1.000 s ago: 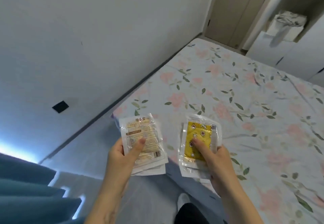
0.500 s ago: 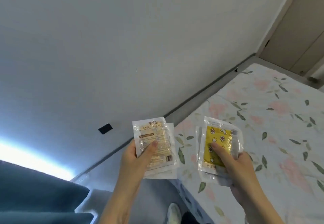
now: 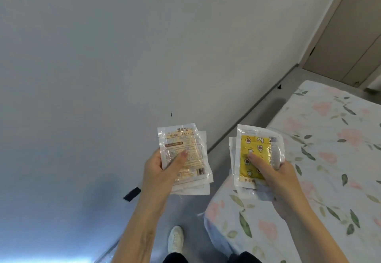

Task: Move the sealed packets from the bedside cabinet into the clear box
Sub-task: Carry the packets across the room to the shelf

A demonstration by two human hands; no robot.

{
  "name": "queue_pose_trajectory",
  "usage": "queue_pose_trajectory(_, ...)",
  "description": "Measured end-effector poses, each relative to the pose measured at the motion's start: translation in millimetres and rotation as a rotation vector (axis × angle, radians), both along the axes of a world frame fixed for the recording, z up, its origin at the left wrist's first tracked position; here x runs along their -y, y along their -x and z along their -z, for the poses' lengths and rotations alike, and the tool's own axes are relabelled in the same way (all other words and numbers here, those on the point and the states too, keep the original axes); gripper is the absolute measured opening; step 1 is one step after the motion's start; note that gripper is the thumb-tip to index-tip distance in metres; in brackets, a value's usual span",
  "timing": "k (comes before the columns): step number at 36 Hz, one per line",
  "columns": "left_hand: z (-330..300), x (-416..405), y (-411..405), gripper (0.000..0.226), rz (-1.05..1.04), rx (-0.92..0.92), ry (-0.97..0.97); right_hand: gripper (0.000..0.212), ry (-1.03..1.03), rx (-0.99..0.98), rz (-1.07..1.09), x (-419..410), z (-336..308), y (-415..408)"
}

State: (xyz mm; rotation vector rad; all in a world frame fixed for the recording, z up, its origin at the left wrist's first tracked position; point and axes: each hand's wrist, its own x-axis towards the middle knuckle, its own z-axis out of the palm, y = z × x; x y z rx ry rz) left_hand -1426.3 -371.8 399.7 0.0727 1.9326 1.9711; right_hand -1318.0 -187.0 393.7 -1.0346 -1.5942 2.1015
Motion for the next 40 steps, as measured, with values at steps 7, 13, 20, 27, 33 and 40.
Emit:
queue_pose_trajectory(7, -5.5, 4.5, 91.5, 0.017, 0.115, -0.01, 0.008, 0.007, 0.033, -0.014, 0.184, 9.3, -0.8, 56.8)
queue_pose_trajectory(13, -7.3, -24.7, 142.0, 0.016, 0.222, 0.006, 0.002, 0.007, 0.043, 0.001, 0.297, -2.0, -2.1, 87.1)
queue_pose_trajectory(20, -5.5, -77.7, 187.0, 0.025, 0.335, 0.003, -0.009, 0.01, 0.017, 0.034, 0.397, -38.1, 0.2, 118.1)
queue_pose_trajectory(27, 2.1, -174.4, 238.1, 0.031, 0.453, -0.002, -0.023, 0.017, 0.011, 0.049, 0.529, -113.4, 4.6, 156.6)
queue_pose_trajectory(33, 12.9, -305.8, 295.0, 0.029, 0.54, -0.007, -0.049, 0.012, 0.016, 0.007, 0.626, -227.1, 15.2, 200.0)
queue_pose_trajectory(40, 5.0, -467.8, 352.3, 0.018, 0.578, -0.015, -0.053, 0.015, 0.005, 0.037, 0.666, -371.9, 3.0, 252.8)
